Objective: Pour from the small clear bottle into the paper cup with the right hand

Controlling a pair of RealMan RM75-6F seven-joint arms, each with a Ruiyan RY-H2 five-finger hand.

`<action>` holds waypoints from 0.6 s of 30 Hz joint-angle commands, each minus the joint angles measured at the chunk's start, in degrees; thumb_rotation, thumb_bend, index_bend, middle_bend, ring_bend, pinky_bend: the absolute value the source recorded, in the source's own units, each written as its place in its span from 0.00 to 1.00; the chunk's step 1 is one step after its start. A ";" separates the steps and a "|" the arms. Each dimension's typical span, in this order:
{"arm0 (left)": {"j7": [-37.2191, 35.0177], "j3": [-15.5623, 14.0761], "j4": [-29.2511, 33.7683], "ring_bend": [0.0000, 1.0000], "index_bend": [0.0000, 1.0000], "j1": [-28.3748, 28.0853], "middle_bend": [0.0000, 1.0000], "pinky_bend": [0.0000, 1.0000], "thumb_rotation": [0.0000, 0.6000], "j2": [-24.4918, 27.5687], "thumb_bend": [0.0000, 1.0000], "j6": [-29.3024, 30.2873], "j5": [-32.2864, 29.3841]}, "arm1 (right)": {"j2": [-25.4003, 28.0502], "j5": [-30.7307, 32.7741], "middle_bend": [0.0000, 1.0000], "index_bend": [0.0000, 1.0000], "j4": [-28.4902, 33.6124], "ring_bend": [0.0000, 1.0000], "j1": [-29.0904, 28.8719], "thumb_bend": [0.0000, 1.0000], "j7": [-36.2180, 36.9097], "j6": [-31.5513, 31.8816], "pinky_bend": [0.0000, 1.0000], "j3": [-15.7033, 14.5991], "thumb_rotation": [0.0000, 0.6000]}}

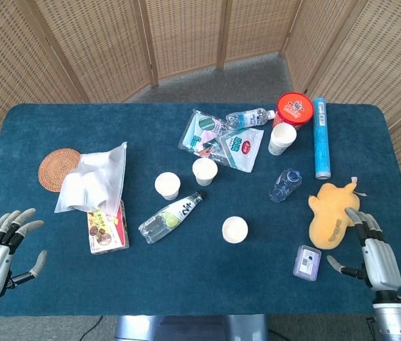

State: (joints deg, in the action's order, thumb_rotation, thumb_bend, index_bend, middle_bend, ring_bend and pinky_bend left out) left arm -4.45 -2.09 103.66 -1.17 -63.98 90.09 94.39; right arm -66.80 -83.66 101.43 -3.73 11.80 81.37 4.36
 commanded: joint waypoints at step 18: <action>2.33 1.37 1.04 0.01 0.22 -1.87 0.13 0.00 0.46 -0.98 0.46 -3.62 -2.97 | -1.45 1.71 0.00 0.00 -10.29 0.00 -13.15 0.23 30.71 -14.96 0.00 6.96 1.00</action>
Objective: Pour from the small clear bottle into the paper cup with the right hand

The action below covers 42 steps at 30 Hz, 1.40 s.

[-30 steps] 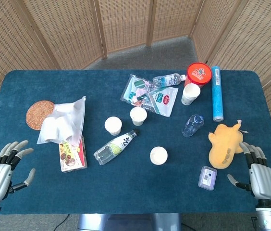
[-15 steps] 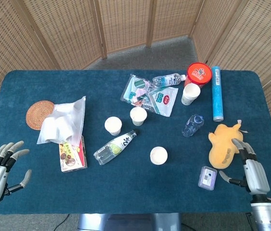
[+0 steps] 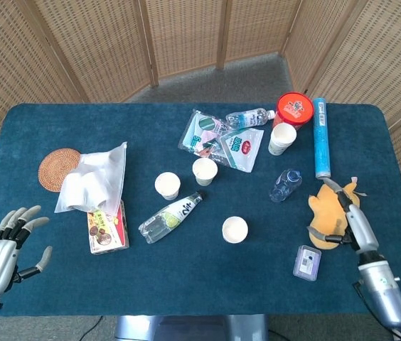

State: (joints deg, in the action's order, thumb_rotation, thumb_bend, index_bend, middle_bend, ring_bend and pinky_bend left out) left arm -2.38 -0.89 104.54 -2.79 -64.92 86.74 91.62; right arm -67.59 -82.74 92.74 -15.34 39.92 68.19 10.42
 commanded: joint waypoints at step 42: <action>-1.83 0.06 -0.12 0.00 0.23 -0.60 0.16 0.00 0.52 0.18 0.46 2.08 2.46 | -14.88 4.83 0.00 0.00 -23.33 0.00 -16.76 0.26 15.35 -18.64 0.00 2.33 1.00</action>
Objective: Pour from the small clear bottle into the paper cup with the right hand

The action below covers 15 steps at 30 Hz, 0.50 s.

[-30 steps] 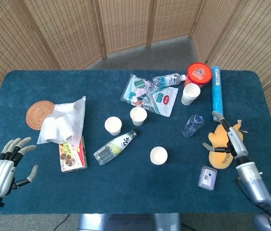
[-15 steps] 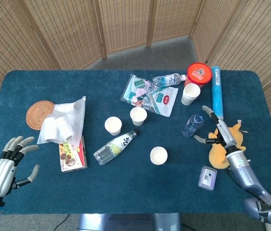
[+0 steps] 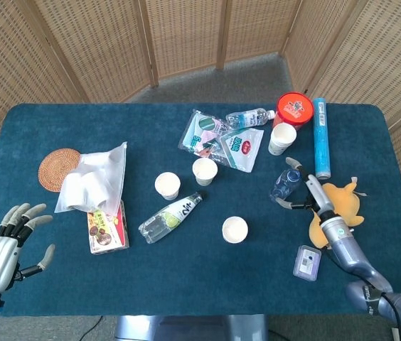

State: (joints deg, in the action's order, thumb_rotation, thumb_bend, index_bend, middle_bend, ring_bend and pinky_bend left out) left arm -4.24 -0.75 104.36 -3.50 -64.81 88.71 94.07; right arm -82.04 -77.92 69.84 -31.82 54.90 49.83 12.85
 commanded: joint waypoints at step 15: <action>0.04 -0.64 0.22 0.00 0.22 1.08 0.15 0.00 0.52 0.67 0.46 0.79 -0.25 | -2.63 -0.05 0.00 0.00 -3.10 0.00 -0.83 0.26 2.70 -0.25 0.00 -0.51 1.00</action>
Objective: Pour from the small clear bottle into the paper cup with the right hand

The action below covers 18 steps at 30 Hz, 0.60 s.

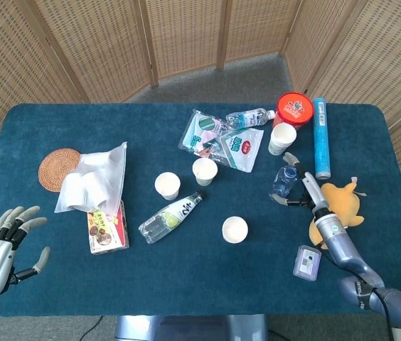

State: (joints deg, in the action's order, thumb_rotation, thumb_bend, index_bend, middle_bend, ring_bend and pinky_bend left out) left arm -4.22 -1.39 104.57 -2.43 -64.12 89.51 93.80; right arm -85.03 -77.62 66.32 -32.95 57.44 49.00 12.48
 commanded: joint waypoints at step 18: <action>-0.02 0.14 -0.25 0.00 0.22 -0.31 0.15 0.00 0.52 -0.55 0.46 -0.23 0.56 | 3.83 -0.10 0.00 0.00 4.24 0.00 0.79 0.26 -1.46 3.29 0.00 0.92 1.00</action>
State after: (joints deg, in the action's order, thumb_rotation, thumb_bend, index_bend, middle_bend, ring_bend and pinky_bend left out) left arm -4.25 -1.25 104.32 -2.73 -64.67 89.28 94.35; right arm -81.22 -77.71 70.53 -32.14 56.01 52.27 13.40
